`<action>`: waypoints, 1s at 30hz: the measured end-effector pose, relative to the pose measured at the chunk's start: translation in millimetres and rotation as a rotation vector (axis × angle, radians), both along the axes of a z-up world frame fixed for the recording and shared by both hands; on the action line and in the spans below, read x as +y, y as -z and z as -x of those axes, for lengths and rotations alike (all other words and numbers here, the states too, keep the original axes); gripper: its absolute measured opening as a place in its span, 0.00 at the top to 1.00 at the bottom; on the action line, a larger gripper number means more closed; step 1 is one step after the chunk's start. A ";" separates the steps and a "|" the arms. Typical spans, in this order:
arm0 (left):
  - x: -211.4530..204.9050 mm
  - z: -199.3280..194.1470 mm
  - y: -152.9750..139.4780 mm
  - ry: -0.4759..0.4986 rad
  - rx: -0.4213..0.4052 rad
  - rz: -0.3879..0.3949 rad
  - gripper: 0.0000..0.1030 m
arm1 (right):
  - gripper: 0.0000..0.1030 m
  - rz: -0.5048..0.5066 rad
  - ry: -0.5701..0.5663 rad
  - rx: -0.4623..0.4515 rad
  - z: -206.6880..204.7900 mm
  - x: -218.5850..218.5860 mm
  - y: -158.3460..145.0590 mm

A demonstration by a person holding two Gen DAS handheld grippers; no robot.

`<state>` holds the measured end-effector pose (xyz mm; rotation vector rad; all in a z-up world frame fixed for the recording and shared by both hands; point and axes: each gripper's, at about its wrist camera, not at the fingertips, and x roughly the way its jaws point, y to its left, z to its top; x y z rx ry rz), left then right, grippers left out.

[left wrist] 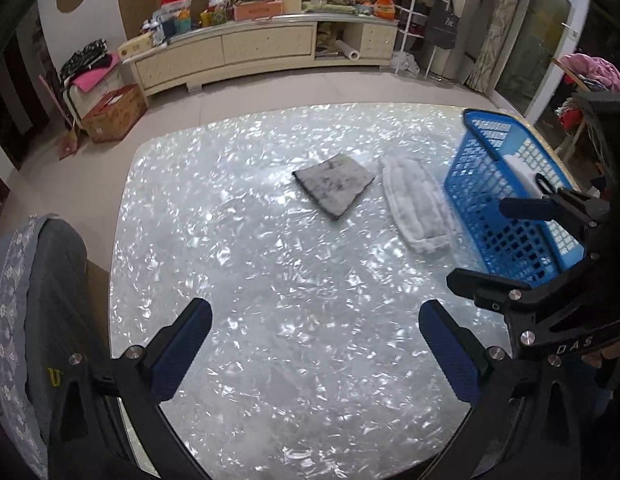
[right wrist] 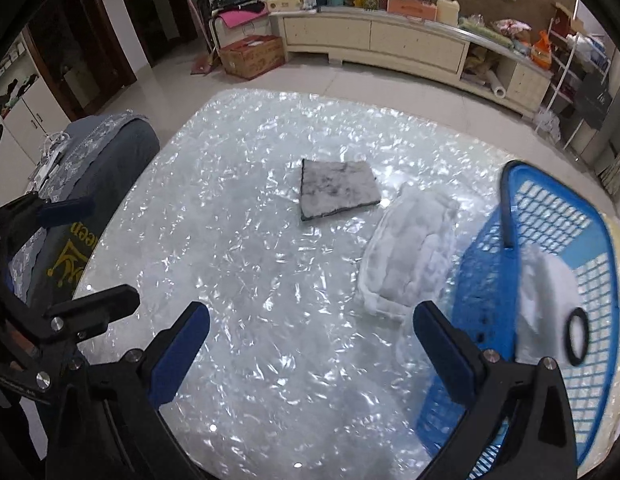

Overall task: Organize soft objects
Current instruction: 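Move the right gripper to the white waffle towel and grasp its end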

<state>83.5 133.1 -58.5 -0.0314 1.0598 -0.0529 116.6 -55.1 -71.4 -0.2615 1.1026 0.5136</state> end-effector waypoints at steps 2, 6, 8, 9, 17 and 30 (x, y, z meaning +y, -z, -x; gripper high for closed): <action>5.2 -7.1 11.1 -0.011 0.019 0.008 0.00 | 0.02 0.021 0.004 0.004 -4.6 4.1 7.8; 10.9 -24.7 33.1 -0.038 0.043 -0.002 0.00 | 0.09 0.056 0.037 0.029 -18.6 10.2 28.0; 15.1 -34.8 44.0 -0.054 0.063 0.009 0.00 | 0.15 0.070 0.064 0.050 -27.0 11.5 38.1; 17.1 -39.7 49.5 -0.069 0.074 0.010 0.00 | 0.16 0.078 0.079 0.060 -31.9 11.3 44.2; 20.0 -73.9 80.9 -0.085 0.101 0.023 0.00 | 0.22 0.116 0.175 0.031 -56.0 6.0 67.8; 10.6 -98.6 103.5 -0.057 0.125 0.006 0.00 | 0.51 0.152 0.246 0.086 -84.6 -13.4 101.9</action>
